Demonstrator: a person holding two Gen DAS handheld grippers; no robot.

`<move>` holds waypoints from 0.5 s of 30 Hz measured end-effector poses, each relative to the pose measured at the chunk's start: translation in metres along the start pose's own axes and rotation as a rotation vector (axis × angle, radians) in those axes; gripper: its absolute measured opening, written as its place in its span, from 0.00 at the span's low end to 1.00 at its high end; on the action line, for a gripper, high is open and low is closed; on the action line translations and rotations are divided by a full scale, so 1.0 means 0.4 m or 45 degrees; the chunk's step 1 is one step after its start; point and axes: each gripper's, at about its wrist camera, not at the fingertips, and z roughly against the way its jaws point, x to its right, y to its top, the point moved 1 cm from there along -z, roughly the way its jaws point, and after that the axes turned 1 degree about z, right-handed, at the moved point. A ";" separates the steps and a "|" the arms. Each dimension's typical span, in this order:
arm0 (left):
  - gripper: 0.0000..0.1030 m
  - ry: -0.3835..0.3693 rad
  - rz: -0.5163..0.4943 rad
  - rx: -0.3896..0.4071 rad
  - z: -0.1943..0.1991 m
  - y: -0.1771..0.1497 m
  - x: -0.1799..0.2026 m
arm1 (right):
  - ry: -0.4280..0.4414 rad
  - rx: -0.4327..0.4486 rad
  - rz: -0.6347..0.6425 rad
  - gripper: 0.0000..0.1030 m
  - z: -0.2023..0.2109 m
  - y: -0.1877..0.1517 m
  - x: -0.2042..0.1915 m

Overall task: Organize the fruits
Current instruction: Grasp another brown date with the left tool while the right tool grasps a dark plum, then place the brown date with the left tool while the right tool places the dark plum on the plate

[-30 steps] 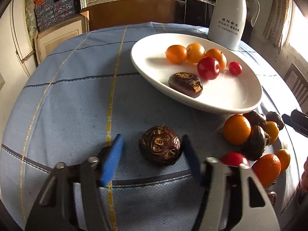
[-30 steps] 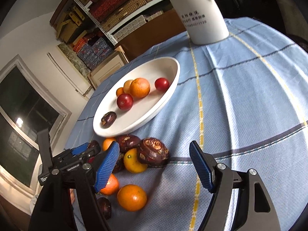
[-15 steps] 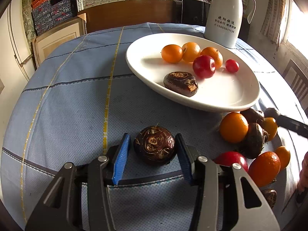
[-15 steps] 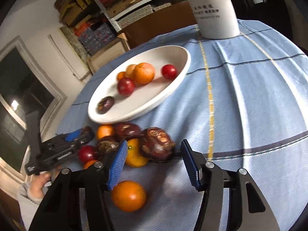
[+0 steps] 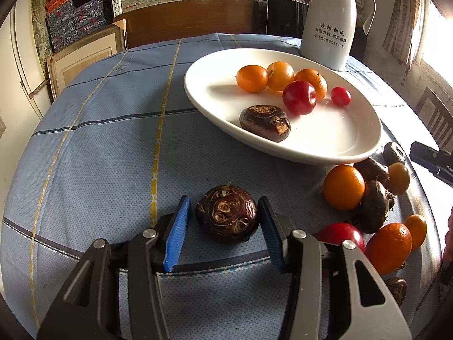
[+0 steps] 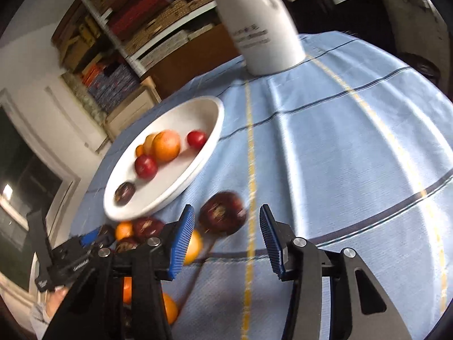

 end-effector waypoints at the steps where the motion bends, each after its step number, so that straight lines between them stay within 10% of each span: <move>1: 0.47 0.000 0.000 0.000 0.000 0.000 0.000 | -0.008 -0.009 0.025 0.47 -0.007 0.001 -0.009; 7: 0.47 0.003 -0.002 0.000 0.000 0.000 0.001 | -0.137 -0.070 0.231 0.47 -0.069 0.004 -0.073; 15: 0.40 -0.028 -0.008 0.020 0.008 -0.002 0.008 | -0.032 -0.114 0.231 0.36 -0.074 -0.012 -0.073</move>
